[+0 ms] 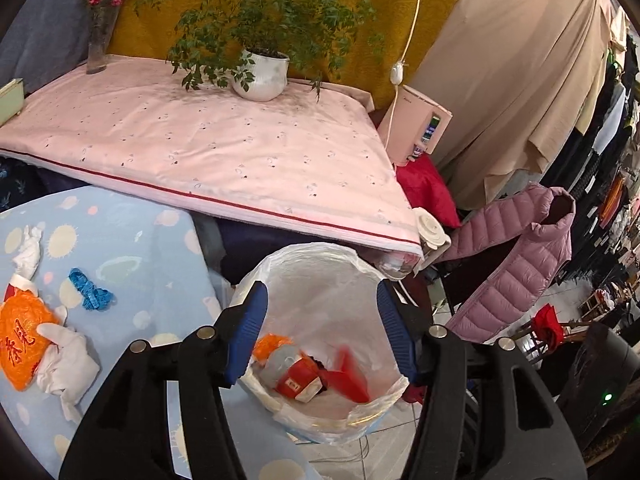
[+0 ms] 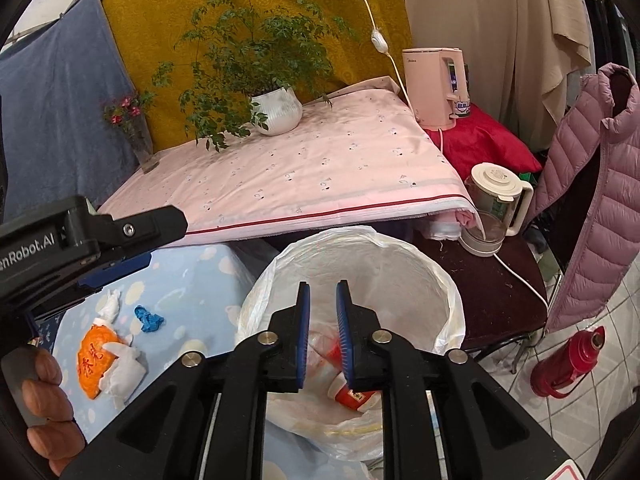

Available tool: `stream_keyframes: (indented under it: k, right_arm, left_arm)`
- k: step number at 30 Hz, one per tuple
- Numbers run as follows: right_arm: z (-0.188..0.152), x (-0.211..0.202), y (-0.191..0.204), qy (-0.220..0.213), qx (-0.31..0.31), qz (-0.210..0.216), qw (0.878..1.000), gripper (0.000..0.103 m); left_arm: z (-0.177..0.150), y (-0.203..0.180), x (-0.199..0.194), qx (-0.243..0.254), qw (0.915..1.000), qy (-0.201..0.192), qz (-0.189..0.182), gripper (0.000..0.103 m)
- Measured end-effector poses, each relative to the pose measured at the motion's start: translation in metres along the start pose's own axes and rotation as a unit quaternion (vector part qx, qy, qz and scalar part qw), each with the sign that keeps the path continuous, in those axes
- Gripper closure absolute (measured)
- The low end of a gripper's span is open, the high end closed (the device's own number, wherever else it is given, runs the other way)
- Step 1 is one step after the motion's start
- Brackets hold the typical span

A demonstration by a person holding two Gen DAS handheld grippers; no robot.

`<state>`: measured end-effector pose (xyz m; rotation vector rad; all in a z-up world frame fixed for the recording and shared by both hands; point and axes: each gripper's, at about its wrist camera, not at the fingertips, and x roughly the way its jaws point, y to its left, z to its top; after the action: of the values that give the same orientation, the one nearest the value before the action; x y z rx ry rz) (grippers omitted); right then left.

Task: Collect trash
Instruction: 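Open both tools over the bin to drop the pouch and red box, then move both tools back over the orange bag and white gloves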

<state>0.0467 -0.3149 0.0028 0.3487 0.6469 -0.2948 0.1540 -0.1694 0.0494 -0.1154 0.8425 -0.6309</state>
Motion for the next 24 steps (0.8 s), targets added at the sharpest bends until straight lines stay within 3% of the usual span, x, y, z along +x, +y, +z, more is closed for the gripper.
stream_keyframes:
  k: [12,21,24]
  right_arm:
    - [-0.002,-0.001,0.012,0.002,-0.010,0.007,1.000,0.086]
    - [-0.005,-0.003,0.034,0.003,-0.027,0.014,1.000,0.079]
    - [-0.007,-0.004,0.044,0.002,-0.034,0.015,0.999,0.072]
  left_arm:
    - [-0.009,0.021,-0.006,-0.006,0.9994,-0.004,0.034,0.049]
    - [-0.016,0.045,-0.017,-0.023,0.9979,-0.008,0.061,0.047]
    - [-0.019,0.058,-0.023,-0.033,0.9970,-0.011,0.070,0.045]
